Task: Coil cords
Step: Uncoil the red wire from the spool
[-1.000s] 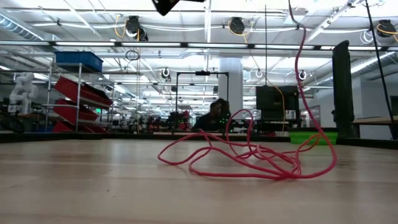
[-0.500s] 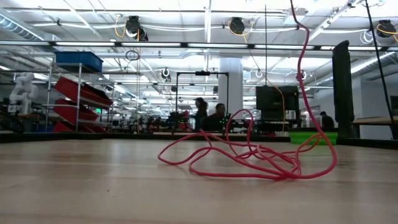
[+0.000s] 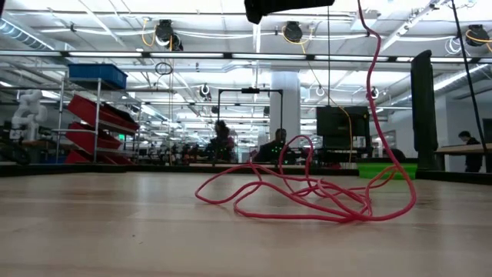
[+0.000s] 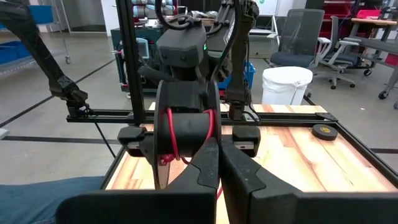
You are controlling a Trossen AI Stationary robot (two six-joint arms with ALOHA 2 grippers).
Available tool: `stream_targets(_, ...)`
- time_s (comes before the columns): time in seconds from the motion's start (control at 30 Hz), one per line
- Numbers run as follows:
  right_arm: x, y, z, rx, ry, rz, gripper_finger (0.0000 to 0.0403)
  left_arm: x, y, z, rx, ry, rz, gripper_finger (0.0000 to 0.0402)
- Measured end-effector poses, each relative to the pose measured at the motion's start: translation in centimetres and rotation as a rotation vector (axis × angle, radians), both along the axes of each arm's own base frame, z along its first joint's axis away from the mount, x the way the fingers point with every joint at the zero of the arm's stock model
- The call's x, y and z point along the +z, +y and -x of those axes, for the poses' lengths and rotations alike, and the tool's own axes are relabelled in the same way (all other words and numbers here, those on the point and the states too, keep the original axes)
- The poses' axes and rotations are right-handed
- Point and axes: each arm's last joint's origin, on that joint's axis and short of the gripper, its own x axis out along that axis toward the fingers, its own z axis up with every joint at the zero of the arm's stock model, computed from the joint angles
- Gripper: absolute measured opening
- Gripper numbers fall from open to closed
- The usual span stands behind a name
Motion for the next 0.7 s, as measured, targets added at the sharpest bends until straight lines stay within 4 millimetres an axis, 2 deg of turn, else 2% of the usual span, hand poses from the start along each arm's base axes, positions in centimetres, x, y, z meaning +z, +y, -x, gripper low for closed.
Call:
stream_targets(0.23,0.0,0.0,0.0,0.0,0.0,-0.001,0.0,-0.28,-0.31,-0.93,-0.018,-0.091,0.046,0.0234)
stream_targets(0.7,0.0,0.01,-0.01,0.0,0.0,-0.002,0.0,-0.47,0.1,-1.09,0.045,-0.091,0.027,0.0234)
